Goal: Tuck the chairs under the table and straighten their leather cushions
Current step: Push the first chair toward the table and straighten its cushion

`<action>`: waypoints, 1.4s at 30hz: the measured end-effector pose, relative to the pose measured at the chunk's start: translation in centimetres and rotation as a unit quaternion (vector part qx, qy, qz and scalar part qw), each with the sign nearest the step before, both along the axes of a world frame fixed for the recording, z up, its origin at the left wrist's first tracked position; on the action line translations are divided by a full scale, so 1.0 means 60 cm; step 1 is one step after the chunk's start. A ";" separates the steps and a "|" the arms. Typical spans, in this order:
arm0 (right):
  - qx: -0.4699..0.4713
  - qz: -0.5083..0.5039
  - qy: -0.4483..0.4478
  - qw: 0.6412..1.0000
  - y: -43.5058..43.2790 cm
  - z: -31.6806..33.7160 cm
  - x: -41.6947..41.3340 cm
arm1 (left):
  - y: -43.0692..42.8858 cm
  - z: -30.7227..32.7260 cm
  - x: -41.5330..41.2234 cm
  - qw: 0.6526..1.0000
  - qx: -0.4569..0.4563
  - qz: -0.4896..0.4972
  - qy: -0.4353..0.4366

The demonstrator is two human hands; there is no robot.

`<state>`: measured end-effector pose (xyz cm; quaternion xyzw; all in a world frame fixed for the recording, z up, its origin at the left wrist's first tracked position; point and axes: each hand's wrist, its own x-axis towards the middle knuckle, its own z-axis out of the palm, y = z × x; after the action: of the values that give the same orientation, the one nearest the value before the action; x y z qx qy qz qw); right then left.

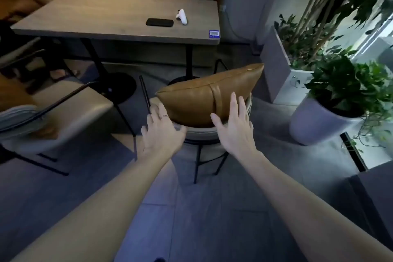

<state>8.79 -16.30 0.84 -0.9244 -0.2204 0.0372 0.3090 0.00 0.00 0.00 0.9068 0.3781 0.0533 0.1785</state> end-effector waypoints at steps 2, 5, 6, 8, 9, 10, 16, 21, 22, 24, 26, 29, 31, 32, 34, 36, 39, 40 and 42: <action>0.018 -0.031 0.051 0.998 0.009 -0.016 0.020 | 0.010 -0.012 0.008 0.999 -0.028 0.027 0.006; 0.038 -0.070 0.120 0.989 0.024 -0.048 0.057 | 0.030 -0.040 0.034 0.995 -0.070 0.060 0.032; 0.045 -0.087 0.135 0.986 0.030 -0.058 0.067 | 0.034 -0.047 0.045 0.993 -0.087 0.070 0.040; 0.060 -0.122 0.161 0.977 0.040 -0.077 0.093 | 0.044 -0.057 0.068 0.986 -0.124 0.100 0.046; 0.061 -0.144 0.178 0.972 0.045 -0.087 0.107 | 0.050 -0.066 0.080 0.981 -0.146 0.116 0.047; 0.061 -0.166 0.197 0.964 0.049 -0.095 0.120 | 0.056 -0.075 0.091 0.976 -0.170 0.130 0.049; 0.083 -0.270 0.267 0.921 0.064 -0.140 0.188 | 0.087 -0.124 0.142 0.958 -0.245 0.135 0.057; 0.119 -0.313 0.311 0.889 0.071 -0.166 0.227 | 0.101 -0.162 0.161 0.948 -0.277 0.137 0.077; 0.139 -0.323 0.325 0.878 0.072 -0.172 0.232 | 0.103 -0.169 0.164 0.947 -0.277 0.142 0.075; 0.171 -0.344 0.347 0.856 0.074 -0.181 0.239 | 0.104 -0.181 0.171 0.945 -0.279 0.156 0.062; 0.186 -0.361 0.353 0.843 0.075 -0.185 0.243 | 0.104 -0.190 0.182 0.936 -0.296 0.187 0.034; 0.204 -0.370 0.348 0.837 0.064 -0.212 0.264 | 0.100 -0.203 0.195 0.925 -0.299 0.235 -0.020; 0.217 -0.373 0.352 0.830 0.047 -0.255 0.289 | 0.097 -0.210 0.197 0.923 -0.293 0.246 -0.044; 0.225 -0.374 0.358 0.825 0.043 -0.269 0.297 | 0.097 -0.214 0.197 0.924 -0.290 0.245 -0.052; 0.236 -0.377 0.365 0.818 0.042 -0.282 0.303 | 0.098 -0.217 0.195 0.925 -0.288 0.240 -0.061; 0.241 -0.379 0.364 0.816 0.053 -0.264 0.293 | 0.104 -0.217 0.195 0.926 -0.288 0.235 -0.068; 0.236 -0.378 0.362 0.818 0.075 -0.239 0.275 | 0.119 -0.214 0.194 0.927 -0.288 0.229 -0.075; 0.233 -0.377 0.362 0.820 0.082 -0.238 0.272 | 0.127 -0.213 0.194 0.926 -0.290 0.228 -0.077; 0.226 -0.374 0.362 0.824 0.097 -0.237 0.264 | 0.146 -0.213 0.193 0.930 -0.287 0.220 -0.070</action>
<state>24.61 -10.51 -13.40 -0.7603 0.2674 0.1998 0.5572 11.57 8.78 -12.76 0.7050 0.5536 0.0442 0.4411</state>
